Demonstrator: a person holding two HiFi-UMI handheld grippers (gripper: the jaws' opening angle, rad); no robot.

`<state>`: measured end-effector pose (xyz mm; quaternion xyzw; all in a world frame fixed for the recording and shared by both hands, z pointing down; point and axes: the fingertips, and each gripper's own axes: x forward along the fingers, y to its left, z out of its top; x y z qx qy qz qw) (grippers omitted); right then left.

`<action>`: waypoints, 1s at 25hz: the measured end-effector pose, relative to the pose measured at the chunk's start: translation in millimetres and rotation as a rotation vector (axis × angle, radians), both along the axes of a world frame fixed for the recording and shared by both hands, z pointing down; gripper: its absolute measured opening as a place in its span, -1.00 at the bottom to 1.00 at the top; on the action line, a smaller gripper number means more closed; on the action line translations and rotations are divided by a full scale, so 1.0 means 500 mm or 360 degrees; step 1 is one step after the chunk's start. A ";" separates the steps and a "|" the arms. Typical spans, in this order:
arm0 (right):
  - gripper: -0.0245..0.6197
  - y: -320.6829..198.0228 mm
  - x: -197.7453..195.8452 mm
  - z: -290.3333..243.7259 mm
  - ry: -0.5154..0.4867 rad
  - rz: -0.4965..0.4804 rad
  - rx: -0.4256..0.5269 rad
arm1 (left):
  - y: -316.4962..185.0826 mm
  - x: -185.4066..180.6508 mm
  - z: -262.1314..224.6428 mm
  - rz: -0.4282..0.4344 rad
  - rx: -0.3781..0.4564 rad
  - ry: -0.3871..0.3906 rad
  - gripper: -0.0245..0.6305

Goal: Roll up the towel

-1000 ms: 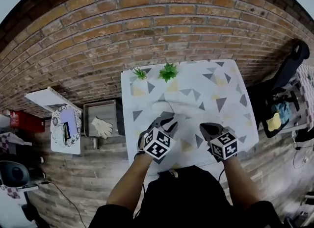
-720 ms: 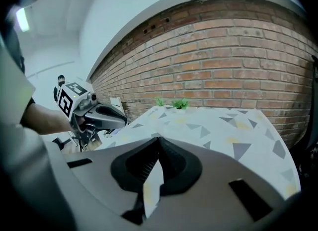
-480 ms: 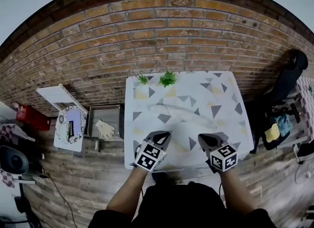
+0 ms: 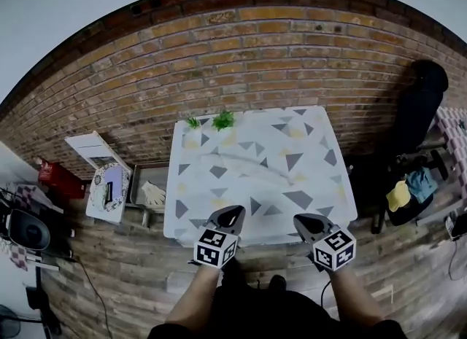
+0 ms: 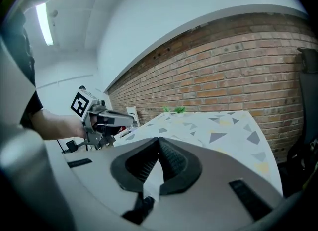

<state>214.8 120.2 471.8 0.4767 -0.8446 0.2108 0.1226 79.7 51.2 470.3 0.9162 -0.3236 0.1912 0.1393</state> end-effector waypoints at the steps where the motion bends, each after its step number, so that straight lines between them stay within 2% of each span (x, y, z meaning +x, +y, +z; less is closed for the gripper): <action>1: -0.87 0.013 0.013 -0.006 -0.0012 -0.0005 0.0008 | 0.024 0.010 -0.008 -0.0013 -0.0013 0.0024 -0.85; 5: -0.87 0.041 0.041 -0.040 -0.0077 -0.0008 0.0084 | 0.095 0.017 -0.035 -0.0048 -0.0034 0.0039 -0.85; 13: -0.87 0.024 0.011 -0.154 -0.0105 -0.0041 0.0296 | 0.085 -0.046 -0.130 -0.0201 0.0075 0.0106 -0.85; 17: -0.88 -0.003 0.001 -0.217 -0.0080 0.0012 0.0405 | 0.055 -0.060 -0.185 -0.0128 0.0182 0.0093 -0.87; 20: -0.88 -0.031 -0.017 -0.264 -0.0110 0.0042 0.0478 | 0.032 -0.082 -0.242 -0.0066 0.0309 0.0088 -0.87; 22: -0.87 -0.049 -0.040 -0.299 -0.0103 0.0038 0.0525 | 0.011 -0.104 -0.276 -0.0114 0.0373 0.0130 -0.87; 25: -0.88 -0.061 -0.081 -0.340 -0.0086 -0.0008 0.0580 | -0.006 -0.135 -0.306 -0.0226 0.0384 0.0247 -0.87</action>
